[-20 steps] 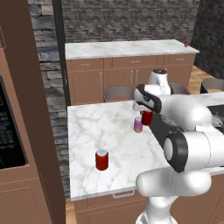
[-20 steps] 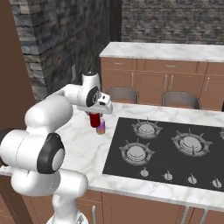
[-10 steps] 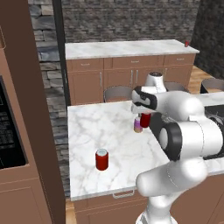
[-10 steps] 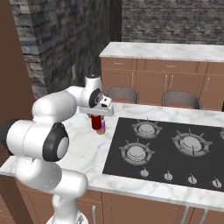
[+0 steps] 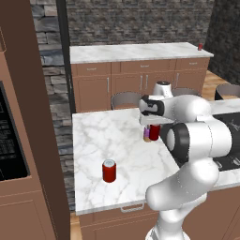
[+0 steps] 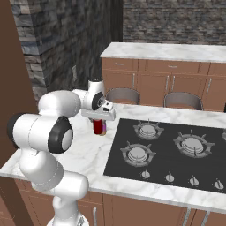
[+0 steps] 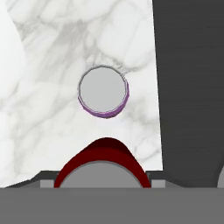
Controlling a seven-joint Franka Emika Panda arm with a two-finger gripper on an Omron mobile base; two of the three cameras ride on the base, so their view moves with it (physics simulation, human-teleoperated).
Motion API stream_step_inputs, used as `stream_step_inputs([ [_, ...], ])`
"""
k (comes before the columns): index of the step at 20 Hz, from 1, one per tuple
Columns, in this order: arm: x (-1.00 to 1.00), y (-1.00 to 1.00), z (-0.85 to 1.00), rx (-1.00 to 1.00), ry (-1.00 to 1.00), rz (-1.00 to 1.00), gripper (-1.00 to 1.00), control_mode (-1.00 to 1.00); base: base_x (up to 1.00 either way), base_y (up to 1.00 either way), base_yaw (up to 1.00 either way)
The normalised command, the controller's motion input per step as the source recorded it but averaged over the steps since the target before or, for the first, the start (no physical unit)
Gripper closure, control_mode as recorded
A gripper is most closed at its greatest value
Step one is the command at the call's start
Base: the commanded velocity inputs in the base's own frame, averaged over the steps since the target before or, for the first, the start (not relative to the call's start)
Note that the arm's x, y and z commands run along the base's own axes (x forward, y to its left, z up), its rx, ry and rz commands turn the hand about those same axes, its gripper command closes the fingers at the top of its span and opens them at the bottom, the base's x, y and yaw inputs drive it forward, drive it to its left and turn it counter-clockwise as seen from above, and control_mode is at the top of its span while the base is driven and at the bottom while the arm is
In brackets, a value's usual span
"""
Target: Four empty soda cans are scattered around the kitchen. Gather all the cans and cluster them next to the stove for recycling.
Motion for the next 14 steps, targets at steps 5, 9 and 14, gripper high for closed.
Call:
stream_step_inputs([
  [5, 0.19, 0.01, -0.31, 0.00, 0.04, 0.00, 1.00, -1.00, 0.00, 0.00, 0.00],
  [9, 0.21, 0.01, -0.32, 0.00, 0.05, 0.00, 1.00, -1.00, 0.00, 0.00, 0.00],
  [14, 0.18, 0.00, -0.29, 0.00, 0.06, 0.00, 1.00, -1.00, 0.00, 0.00, 0.00],
])
